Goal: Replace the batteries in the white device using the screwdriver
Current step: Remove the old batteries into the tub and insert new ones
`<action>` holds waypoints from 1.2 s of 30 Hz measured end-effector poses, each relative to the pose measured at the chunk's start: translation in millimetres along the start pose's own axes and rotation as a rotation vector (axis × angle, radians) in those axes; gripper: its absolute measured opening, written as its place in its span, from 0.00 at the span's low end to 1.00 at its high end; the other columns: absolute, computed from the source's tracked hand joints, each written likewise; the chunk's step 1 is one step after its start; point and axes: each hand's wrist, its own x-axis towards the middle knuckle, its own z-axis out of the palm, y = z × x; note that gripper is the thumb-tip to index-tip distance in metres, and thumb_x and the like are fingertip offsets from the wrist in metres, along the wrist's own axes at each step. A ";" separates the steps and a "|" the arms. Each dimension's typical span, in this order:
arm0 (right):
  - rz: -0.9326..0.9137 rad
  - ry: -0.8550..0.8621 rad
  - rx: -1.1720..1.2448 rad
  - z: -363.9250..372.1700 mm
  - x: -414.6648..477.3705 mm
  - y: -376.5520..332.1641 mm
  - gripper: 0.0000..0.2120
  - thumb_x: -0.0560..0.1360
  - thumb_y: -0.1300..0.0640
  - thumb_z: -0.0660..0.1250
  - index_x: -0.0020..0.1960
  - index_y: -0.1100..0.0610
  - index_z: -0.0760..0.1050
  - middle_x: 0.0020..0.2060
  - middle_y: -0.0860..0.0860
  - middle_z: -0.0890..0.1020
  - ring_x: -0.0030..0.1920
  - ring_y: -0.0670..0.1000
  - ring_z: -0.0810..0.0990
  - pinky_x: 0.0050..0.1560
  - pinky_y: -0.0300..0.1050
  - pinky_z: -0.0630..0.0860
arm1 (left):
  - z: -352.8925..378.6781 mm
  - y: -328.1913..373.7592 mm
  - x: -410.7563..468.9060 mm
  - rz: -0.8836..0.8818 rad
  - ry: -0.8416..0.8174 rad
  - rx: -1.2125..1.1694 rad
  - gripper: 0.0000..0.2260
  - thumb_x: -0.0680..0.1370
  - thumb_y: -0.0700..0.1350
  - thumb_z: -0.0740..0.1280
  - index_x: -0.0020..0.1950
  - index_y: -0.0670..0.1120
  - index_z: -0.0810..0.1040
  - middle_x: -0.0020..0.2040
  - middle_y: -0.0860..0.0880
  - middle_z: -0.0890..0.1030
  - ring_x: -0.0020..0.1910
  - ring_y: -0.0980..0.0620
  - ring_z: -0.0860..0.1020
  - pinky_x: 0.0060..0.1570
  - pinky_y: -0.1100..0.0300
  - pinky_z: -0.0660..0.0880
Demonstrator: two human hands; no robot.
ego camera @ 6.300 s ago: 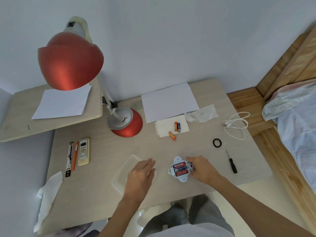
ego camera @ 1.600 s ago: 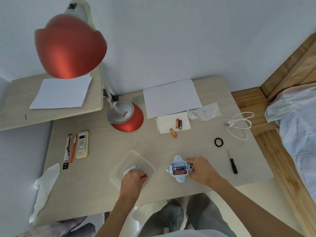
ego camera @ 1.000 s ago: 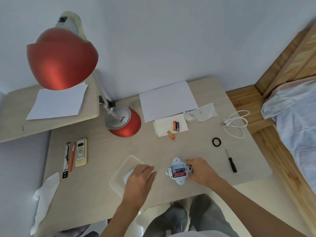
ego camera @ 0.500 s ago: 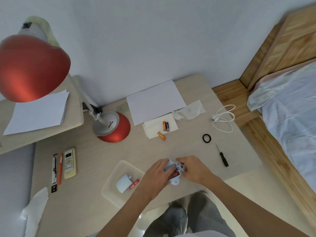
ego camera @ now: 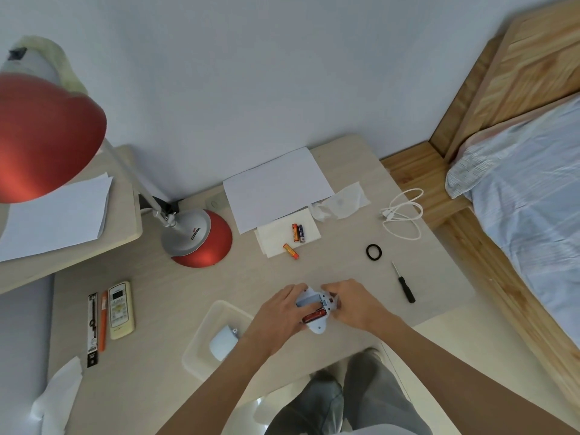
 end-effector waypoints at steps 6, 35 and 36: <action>0.004 0.037 -0.056 -1.0 2.7 7.0 0.09 0.73 0.54 0.74 0.52 0.46 0.80 0.43 0.45 0.83 0.44 0.47 0.82 0.53 0.51 0.84 | 0.2 5.0 -3.5 -0.182 0.087 -0.375 0.30 0.78 0.51 0.75 0.78 0.58 0.68 0.77 0.52 0.67 0.73 0.53 0.70 0.69 0.52 0.76; -0.524 -0.156 -0.901 -30.9 30.7 0.7 0.38 0.75 0.52 0.77 0.80 0.56 0.64 0.69 0.57 0.73 0.65 0.56 0.73 0.63 0.53 0.79 | 35.3 16.9 23.8 -0.469 0.289 -1.137 0.31 0.70 0.43 0.83 0.72 0.50 0.78 0.65 0.54 0.81 0.60 0.60 0.80 0.66 0.57 0.78; -0.532 -0.162 -0.904 -31.9 31.0 0.8 0.37 0.75 0.52 0.77 0.79 0.56 0.65 0.69 0.57 0.73 0.65 0.57 0.74 0.61 0.53 0.79 | 36.0 17.1 24.0 -0.475 0.291 -1.154 0.31 0.70 0.43 0.83 0.72 0.51 0.78 0.64 0.54 0.82 0.60 0.61 0.80 0.66 0.58 0.78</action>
